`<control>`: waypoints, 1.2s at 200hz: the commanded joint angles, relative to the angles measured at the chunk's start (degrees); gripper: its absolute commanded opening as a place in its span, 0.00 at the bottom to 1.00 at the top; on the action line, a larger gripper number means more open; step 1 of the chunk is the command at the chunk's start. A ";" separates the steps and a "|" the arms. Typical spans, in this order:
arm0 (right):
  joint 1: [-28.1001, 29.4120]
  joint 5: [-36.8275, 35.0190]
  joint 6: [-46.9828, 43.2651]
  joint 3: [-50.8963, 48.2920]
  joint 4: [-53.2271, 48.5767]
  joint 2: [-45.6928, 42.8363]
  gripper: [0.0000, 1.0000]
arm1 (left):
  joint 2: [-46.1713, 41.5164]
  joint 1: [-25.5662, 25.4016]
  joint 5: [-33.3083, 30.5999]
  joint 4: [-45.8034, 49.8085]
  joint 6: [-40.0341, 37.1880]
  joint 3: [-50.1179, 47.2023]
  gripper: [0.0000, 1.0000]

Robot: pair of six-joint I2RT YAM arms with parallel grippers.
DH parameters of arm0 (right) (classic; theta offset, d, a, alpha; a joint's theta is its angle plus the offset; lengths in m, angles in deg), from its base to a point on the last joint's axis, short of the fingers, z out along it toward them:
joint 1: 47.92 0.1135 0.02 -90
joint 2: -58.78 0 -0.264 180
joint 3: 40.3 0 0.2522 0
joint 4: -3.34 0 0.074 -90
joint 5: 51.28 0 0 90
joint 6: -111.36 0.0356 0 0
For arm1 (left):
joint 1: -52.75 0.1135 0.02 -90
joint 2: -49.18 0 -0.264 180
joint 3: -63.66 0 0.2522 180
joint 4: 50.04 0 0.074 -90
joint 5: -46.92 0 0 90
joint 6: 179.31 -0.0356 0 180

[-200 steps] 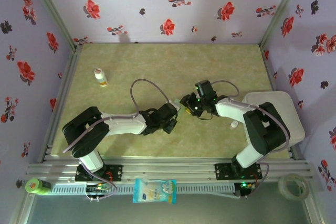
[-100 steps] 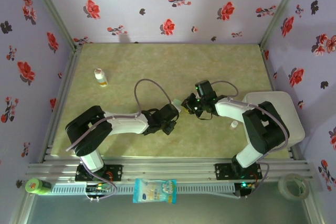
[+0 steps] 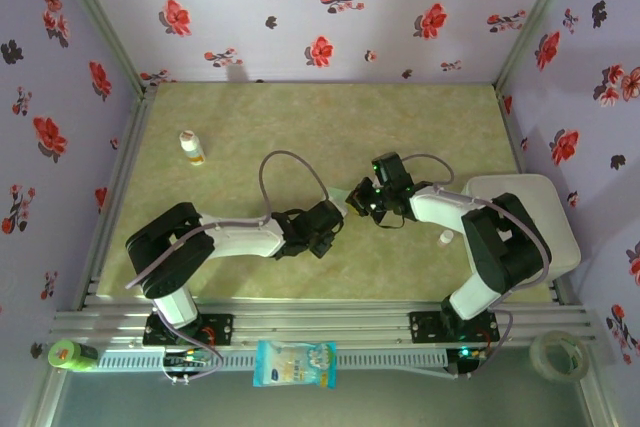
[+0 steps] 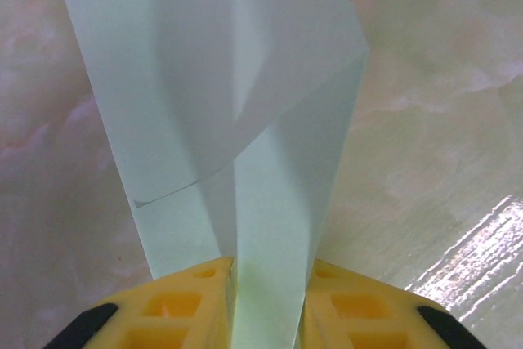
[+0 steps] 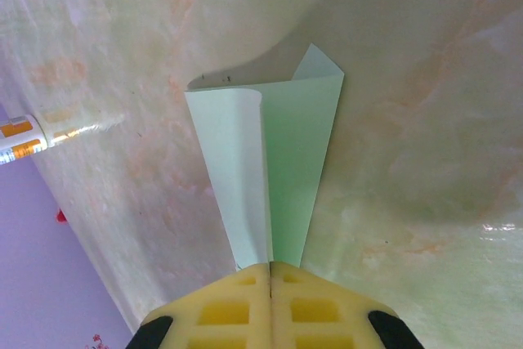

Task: Fold a paper plane with a square sheet of paper (pick it up from the middle)
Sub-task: Fold the wing for the fifth time at the center of the table.

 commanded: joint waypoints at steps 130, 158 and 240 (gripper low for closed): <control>-1.02 2.18 2.14 -1.22 3.90 -0.13 0.00 | 0.16 -1.59 -8.34 0.17 -3.32 -0.04 0.15; -1.08 2.09 2.05 -1.27 3.80 -0.13 0.00 | 0.44 -1.59 -8.31 0.35 -3.35 -0.07 0.14; -1.22 2.30 1.94 -1.14 3.55 -0.25 0.00 | 1.04 -1.59 -10.78 0.33 -2.95 0.46 0.23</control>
